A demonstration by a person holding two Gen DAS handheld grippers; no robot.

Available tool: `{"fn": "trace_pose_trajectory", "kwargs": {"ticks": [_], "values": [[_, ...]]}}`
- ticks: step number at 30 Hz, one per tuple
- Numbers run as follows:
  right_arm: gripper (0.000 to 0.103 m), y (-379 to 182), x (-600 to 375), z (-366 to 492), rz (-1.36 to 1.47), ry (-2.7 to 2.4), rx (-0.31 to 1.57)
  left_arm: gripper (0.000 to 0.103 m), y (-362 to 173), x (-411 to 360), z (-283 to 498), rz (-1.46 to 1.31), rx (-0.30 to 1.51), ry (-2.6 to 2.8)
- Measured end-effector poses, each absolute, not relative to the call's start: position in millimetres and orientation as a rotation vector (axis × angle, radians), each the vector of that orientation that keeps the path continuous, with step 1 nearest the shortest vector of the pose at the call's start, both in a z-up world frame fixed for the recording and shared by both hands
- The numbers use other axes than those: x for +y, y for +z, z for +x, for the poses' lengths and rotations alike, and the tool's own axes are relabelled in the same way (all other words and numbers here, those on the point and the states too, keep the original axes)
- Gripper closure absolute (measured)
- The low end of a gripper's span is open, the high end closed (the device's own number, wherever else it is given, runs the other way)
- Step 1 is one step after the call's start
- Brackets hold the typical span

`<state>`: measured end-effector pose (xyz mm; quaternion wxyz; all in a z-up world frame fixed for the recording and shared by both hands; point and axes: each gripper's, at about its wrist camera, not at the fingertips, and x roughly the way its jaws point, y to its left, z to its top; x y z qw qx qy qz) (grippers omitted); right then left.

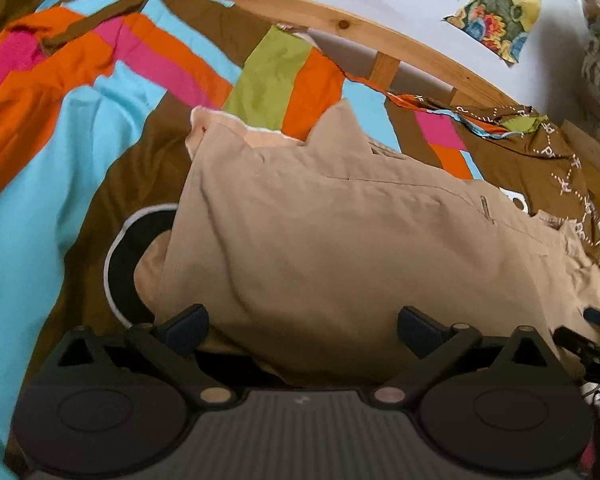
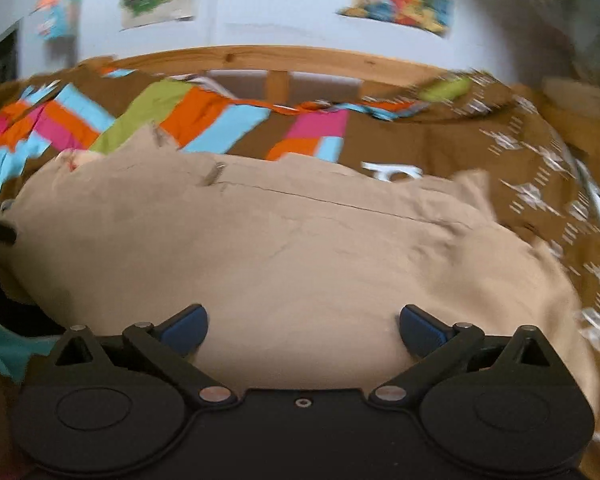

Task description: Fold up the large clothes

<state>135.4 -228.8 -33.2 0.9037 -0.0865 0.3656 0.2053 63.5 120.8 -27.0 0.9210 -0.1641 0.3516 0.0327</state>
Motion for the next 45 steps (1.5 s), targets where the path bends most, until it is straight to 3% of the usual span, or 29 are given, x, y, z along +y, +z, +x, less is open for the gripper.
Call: {"fn": "trace_pose_trajectory", "kwargs": {"ticks": [9, 11, 15, 17, 18, 20, 21, 23, 24, 25, 28, 33, 35, 36, 37, 39, 40, 41, 45], "values": [[0.002, -11, -326, 121, 0.408, 0.064, 0.952, 0.001, -43, 126, 50, -0.596, 0.773, -0.040], [0.013, -20, -345, 121, 0.497, -0.035, 0.990, 0.001, -45, 130, 55, -0.639, 0.765, -0.014], [0.020, -32, -379, 118, 0.729, -0.091, 0.896, 0.003, -51, 148, 65, -0.763, 0.745, 0.079], [0.036, -34, -387, 120, 0.787, -0.089, 0.834, 0.009, -52, 153, 68, -0.802, 0.735, 0.108], [0.040, -36, -391, 122, 0.808, -0.095, 0.813, 0.012, -53, 155, 70, -0.819, 0.732, 0.129], [0.061, -39, -398, 124, 0.829, -0.129, 0.799, 0.027, -54, 159, 71, -0.847, 0.729, 0.165], [0.064, -41, -398, 124, 0.829, -0.131, 0.802, 0.035, -54, 161, 72, -0.865, 0.722, 0.170], [0.076, -35, -394, 119, 0.798, -0.125, 0.792, 0.069, -53, 166, 70, -0.879, 0.717, 0.220], [0.079, -28, -391, 116, 0.770, -0.118, 0.783, 0.075, -53, 169, 69, -0.894, 0.712, 0.226], [0.083, -21, -388, 112, 0.742, -0.109, 0.770, 0.090, -51, 172, 65, -0.908, 0.695, 0.230], [0.089, 1, -387, 98, 0.725, -0.092, 0.731, 0.100, -37, 176, 54, -0.906, 0.639, 0.200], [0.087, -3, -384, 93, 0.673, -0.094, 0.797, 0.101, -28, 181, 52, -0.865, 0.634, 0.207], [0.071, -5, -382, 98, 0.624, -0.106, 0.814, 0.098, -34, 181, 56, -0.854, 0.659, 0.210], [0.069, -2, -379, 97, 0.594, -0.122, 0.799, 0.095, -35, 180, 55, -0.829, 0.666, 0.212], [0.065, 3, -376, 96, 0.553, -0.131, 0.767, 0.089, -35, 180, 55, -0.824, 0.665, 0.208], [0.048, 14, -362, 94, 0.421, -0.121, 0.701, 0.074, -36, 182, 52, -0.853, 0.648, 0.183], [0.038, 18, -353, 93, 0.346, -0.111, 0.664, 0.056, -38, 183, 51, -0.864, 0.642, 0.171], [0.037, 22, -342, 91, 0.276, -0.083, 0.629, 0.044, -38, 183, 50, -0.870, 0.638, 0.170], [0.028, 21, -293, 90, 0.077, 0.146, 0.569, 0.036, -48, 182, 55, -0.875, 0.680, 0.180]]}}
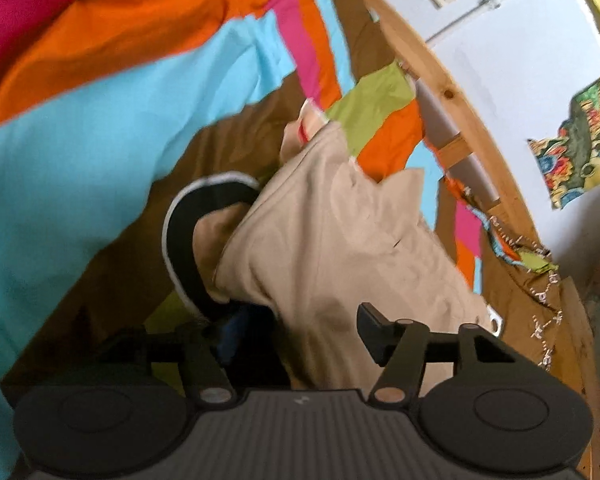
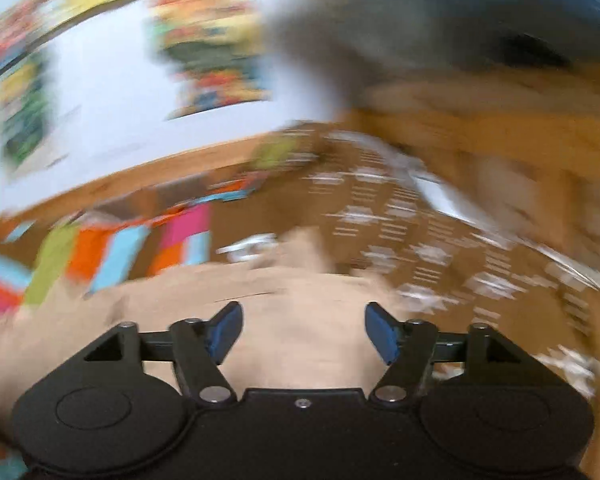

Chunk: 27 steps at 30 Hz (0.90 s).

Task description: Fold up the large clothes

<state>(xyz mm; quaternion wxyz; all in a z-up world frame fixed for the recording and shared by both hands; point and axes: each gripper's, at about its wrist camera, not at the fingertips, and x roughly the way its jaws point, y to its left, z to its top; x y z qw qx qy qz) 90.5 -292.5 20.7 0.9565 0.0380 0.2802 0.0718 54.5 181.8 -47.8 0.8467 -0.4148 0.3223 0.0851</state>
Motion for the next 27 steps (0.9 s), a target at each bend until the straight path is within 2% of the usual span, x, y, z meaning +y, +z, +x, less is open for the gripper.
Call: {"fn": "trace_pose_trajectory", "kwargs": {"ticks": [1, 6, 7, 10, 14, 18, 22, 24, 26, 27], "values": [[0.026, 16, -278, 92, 0.041, 0.207, 0.571, 0.036, -51, 182, 56, -0.882, 0.691, 0.187], [0.026, -13, -214, 104, -0.145, 0.416, 0.599, 0.037, -55, 182, 66, -0.871, 0.693, 0.208], [0.026, -20, -204, 107, -0.189, 0.423, 0.594, 0.040, -54, 181, 67, -0.864, 0.692, 0.212], [0.026, -44, -186, 122, -0.273, 0.429, 0.660, 0.073, -48, 176, 70, -0.833, 0.685, 0.188], [0.026, -57, -184, 120, -0.317, 0.436, 0.650, 0.099, -25, 164, 69, -0.734, 0.647, 0.163], [0.026, -60, -188, 121, -0.291, 0.434, 0.664, 0.101, 19, 137, 68, -0.633, 0.531, 0.054], [0.026, -54, -202, 121, -0.185, 0.453, 0.666, 0.101, 68, 95, 89, -0.540, 0.500, -0.113], [0.035, -43, -218, 126, -0.035, 0.435, 0.681, 0.101, 89, 67, 106, -0.468, 0.514, -0.186], [0.051, -27, -240, 136, 0.146, 0.388, 0.695, 0.101, 105, 37, 120, -0.384, 0.529, -0.254], [0.054, -16, -255, 140, 0.244, 0.360, 0.691, 0.101, 112, 20, 126, -0.343, 0.540, -0.296]]}}
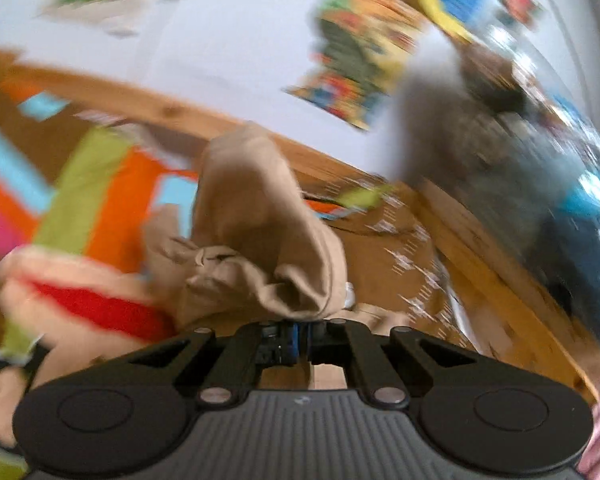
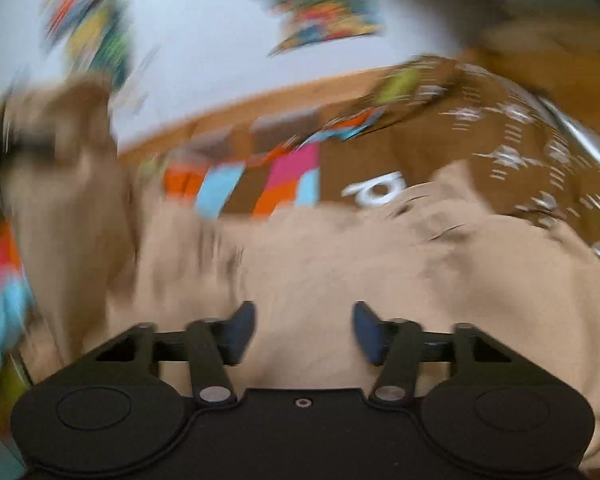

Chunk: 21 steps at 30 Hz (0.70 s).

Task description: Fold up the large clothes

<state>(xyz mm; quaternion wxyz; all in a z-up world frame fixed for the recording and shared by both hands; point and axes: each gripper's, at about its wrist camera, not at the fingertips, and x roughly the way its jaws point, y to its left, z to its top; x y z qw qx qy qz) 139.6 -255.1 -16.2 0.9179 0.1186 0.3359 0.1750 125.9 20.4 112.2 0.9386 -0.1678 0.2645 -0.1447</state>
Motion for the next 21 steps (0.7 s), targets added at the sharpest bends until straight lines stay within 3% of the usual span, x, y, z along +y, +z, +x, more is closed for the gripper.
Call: {"fn": "trace_pose_trajectory", "kwargs": {"ticks": [7, 9, 11, 13, 21], "values": [[0.058, 44, -359, 140, 0.717, 0.335, 0.629, 0.101, 127, -84, 142, -0.090, 0.621, -0.521], [0.054, 46, -381, 144, 0.842, 0.383, 0.642, 0.101, 121, -112, 144, -0.027, 0.648, -0.573], [0.043, 43, -396, 150, 0.957, 0.422, 0.656, 0.101, 114, -136, 143, 0.020, 0.664, -0.612], [0.043, 36, -405, 153, 1.049, 0.425, 0.667, 0.101, 105, -154, 137, 0.048, 0.675, -0.646], [0.044, 20, -428, 154, 1.141, 0.306, 0.660, 0.101, 70, -187, 128, 0.107, 0.728, -0.718]]}}
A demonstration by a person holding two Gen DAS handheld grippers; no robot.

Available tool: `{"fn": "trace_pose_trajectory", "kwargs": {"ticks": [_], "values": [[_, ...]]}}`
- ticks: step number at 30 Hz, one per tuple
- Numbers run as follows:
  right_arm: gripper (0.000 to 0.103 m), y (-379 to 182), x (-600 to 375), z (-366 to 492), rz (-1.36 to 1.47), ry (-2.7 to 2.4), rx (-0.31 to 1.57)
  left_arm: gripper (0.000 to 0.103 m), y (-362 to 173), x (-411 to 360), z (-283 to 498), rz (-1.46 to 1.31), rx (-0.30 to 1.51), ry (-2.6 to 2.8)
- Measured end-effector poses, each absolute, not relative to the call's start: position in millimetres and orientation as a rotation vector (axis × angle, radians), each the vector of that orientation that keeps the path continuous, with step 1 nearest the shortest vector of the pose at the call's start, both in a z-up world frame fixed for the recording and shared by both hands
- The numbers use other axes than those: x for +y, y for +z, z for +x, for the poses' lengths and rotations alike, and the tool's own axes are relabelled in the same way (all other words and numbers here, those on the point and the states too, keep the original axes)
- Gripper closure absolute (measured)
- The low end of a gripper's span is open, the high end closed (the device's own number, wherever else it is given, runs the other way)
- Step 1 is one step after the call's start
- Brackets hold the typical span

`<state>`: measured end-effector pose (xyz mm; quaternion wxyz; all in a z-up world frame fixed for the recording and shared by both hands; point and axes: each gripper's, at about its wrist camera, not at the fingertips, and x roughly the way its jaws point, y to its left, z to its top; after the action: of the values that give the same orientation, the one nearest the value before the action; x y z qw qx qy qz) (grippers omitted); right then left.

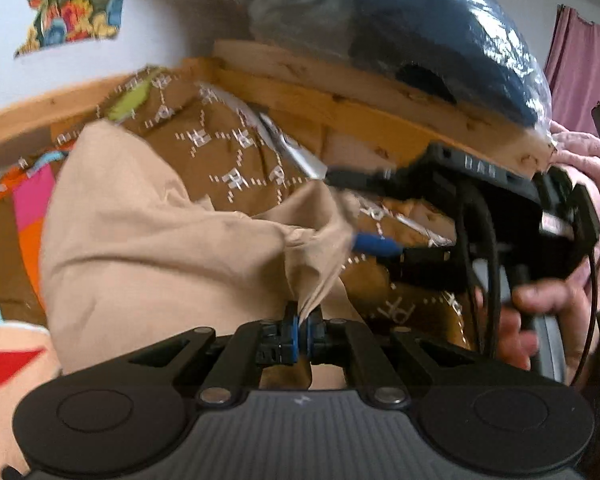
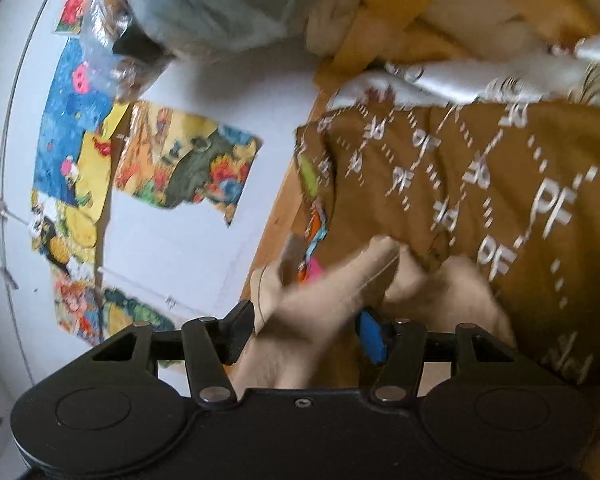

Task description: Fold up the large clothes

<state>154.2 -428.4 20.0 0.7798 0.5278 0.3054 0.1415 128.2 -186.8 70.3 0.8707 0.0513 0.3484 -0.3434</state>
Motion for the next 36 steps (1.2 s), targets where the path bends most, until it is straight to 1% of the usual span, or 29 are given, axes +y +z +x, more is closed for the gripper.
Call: {"fn": "trace_pose_trajectory", "kwargs": {"ticks": [4, 5, 6, 7, 8, 9, 10, 11, 16, 19, 21, 22, 23, 24, 25, 26, 27, 28, 29, 30, 31, 32, 34, 36], "values": [[0.044, 9, -429, 159, 1.121, 0.260, 0.703, 0.101, 55, -195, 125, 0.130, 0.754, -0.739], [0.045, 6, -428, 161, 1.082, 0.227, 0.729, 0.101, 51, -198, 125, 0.139, 0.760, -0.742], [0.049, 5, -426, 161, 1.041, 0.200, 0.740, 0.101, 46, -199, 125, 0.139, 0.772, -0.749], [0.060, 4, -425, 162, 0.987, 0.175, 0.747, 0.101, 43, -200, 125, 0.134, 0.783, -0.756], [0.066, 4, -422, 163, 0.934, 0.151, 0.755, 0.101, 38, -202, 126, 0.132, 0.794, -0.762], [0.069, 4, -420, 163, 0.873, 0.140, 0.756, 0.101, 32, -204, 126, 0.133, 0.808, -0.770], [0.077, 6, -418, 163, 0.821, 0.147, 0.748, 0.101, 28, -207, 128, 0.135, 0.818, -0.774], [0.081, 10, -414, 163, 0.760, 0.157, 0.739, 0.101, 23, -208, 128, 0.133, 0.827, -0.777], [0.081, 23, -375, 164, 0.327, 0.205, 0.707, 0.101, 0, -209, 135, 0.098, 0.875, -0.785], [0.082, 1, -360, 171, 0.095, 0.140, 0.821, 0.101, -13, -212, 135, 0.145, 0.883, -0.784], [0.082, -10, -363, 169, 0.041, 0.119, 0.848, 0.099, -15, -216, 128, 0.202, 0.864, -0.787], [0.081, -10, -365, 169, 0.046, 0.122, 0.848, 0.096, -13, -217, 124, 0.224, 0.850, -0.794], [0.077, -7, -367, 168, 0.056, 0.121, 0.849, 0.092, -10, -217, 122, 0.235, 0.843, -0.804], [0.069, -5, -367, 168, 0.056, 0.113, 0.843, 0.090, -6, -215, 118, 0.236, 0.835, -0.812], [0.051, -2, -368, 165, 0.037, 0.090, 0.831, 0.082, -3, -213, 117, 0.229, 0.832, -0.822], [0.043, 0, -369, 163, 0.009, 0.064, 0.819, 0.073, 0, -208, 114, 0.213, 0.832, -0.837], [0.043, 3, -372, 161, -0.006, 0.051, 0.807, 0.069, 4, -200, 111, 0.184, 0.830, -0.854], [0.043, 6, -374, 160, 0.001, 0.045, 0.802, 0.062, 9, -194, 108, 0.157, 0.825, -0.863], [0.040, 9, -377, 159, 0.026, 0.037, 0.790, 0.055, 14, -186, 105, 0.126, 0.810, -0.869], [0.037, 13, -380, 156, 0.054, 0.020, 0.767, 0.053, 19, -180, 102, 0.105, 0.792, -0.869], [0.033, 16, -382, 155, 0.068, -0.001, 0.741, 0.045, 24, -172, 100, 0.076, 0.769, -0.863], [0.031, 20, -383, 153, 0.072, -0.021, 0.717, 0.035, 30, -164, 97, 0.045, 0.750, -0.854], [0.030, 29, -383, 147, 0.074, -0.039, 0.662, 0.024, 42, -143, 93, -0.035, 0.696, -0.838], [0.027, 37, -379, 143, 0.098, -0.008, 0.627, 0.020, 51, -128, 95, -0.089, 0.651, -0.769]]}}
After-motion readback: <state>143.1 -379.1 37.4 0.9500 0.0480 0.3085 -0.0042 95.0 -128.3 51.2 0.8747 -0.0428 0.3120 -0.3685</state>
